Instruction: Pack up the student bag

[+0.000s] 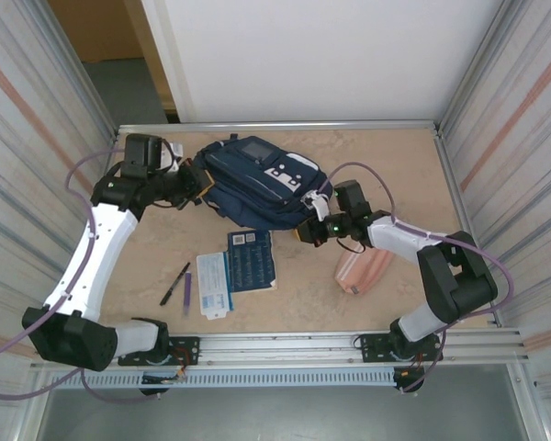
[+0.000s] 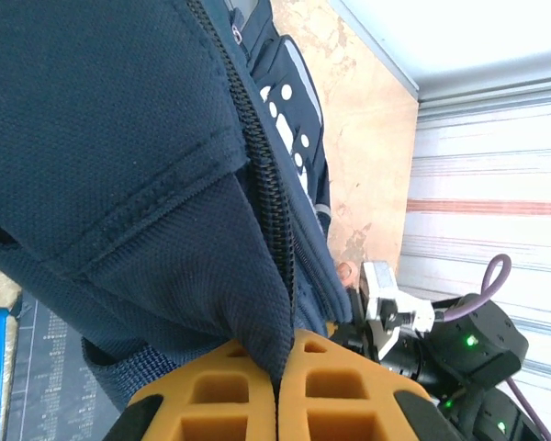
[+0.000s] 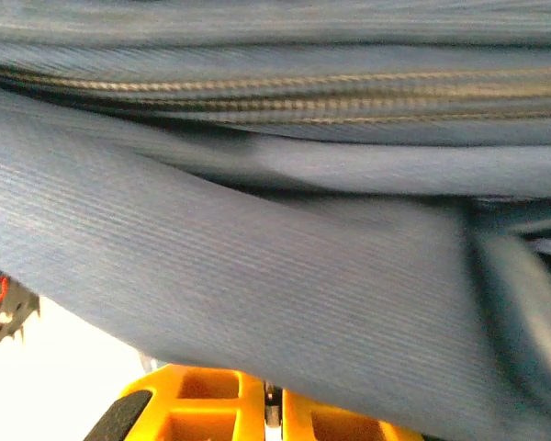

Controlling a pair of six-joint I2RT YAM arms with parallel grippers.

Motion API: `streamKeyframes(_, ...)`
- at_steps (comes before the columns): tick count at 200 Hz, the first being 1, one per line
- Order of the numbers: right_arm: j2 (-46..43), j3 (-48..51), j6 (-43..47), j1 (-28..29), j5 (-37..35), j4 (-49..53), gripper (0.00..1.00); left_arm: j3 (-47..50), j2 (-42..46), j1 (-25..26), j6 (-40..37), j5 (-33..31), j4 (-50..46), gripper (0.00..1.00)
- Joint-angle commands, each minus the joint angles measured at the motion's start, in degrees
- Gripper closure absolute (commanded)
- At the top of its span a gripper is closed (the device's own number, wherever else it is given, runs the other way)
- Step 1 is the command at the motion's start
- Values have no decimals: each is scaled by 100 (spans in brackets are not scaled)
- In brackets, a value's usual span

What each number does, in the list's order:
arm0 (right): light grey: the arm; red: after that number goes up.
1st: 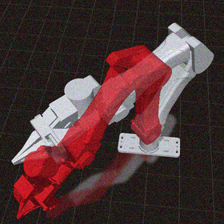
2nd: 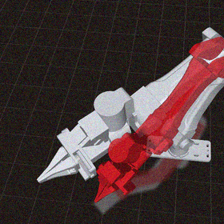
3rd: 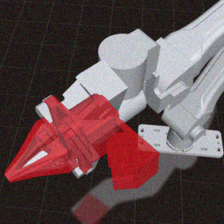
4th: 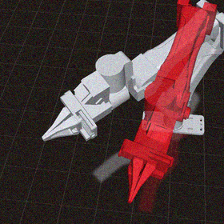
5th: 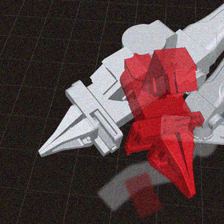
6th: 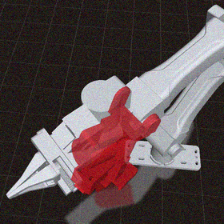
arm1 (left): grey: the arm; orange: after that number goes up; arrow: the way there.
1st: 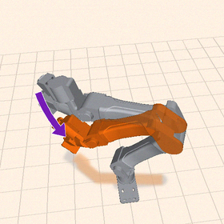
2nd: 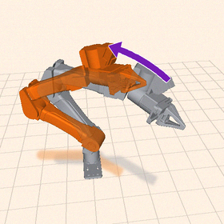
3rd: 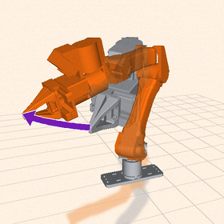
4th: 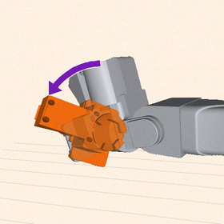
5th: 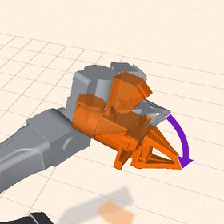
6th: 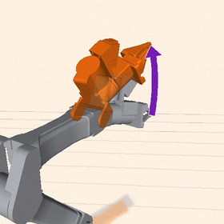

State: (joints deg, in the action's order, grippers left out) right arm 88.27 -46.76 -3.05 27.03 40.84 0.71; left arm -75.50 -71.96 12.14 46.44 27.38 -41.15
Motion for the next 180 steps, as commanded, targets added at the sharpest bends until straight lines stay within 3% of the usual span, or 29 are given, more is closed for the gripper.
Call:
streamKeyframes(1, -84, -492, -224, 334, -31, 568, 100, 216, 229, 192, 157, 221, 930, 100)
streamKeyframes(88, 282, -2104, -968, 941, 40, 2218, 100, 764, -495, 917, -94, -39, 1667, 100)
streamKeyframes(127, 182, -2226, -900, 836, -372, 3131, 99, 889, -245, 725, -182, -557, 1358, 100)
streamKeyframes(142, 267, -2329, -602, 787, -402, 3692, 94, 1052, -87, 565, -167, -773, 1321, 100)
streamKeyframes(162, 492, -2473, -282, 833, -38, 4511, 90, 1242, -9, 430, -208, -851, 1472, 100)
streamKeyframes(180, 588, -2369, -319, 898, 266, 4627, 88, 1202, -102, 437, -421, -834, 1616, 100)
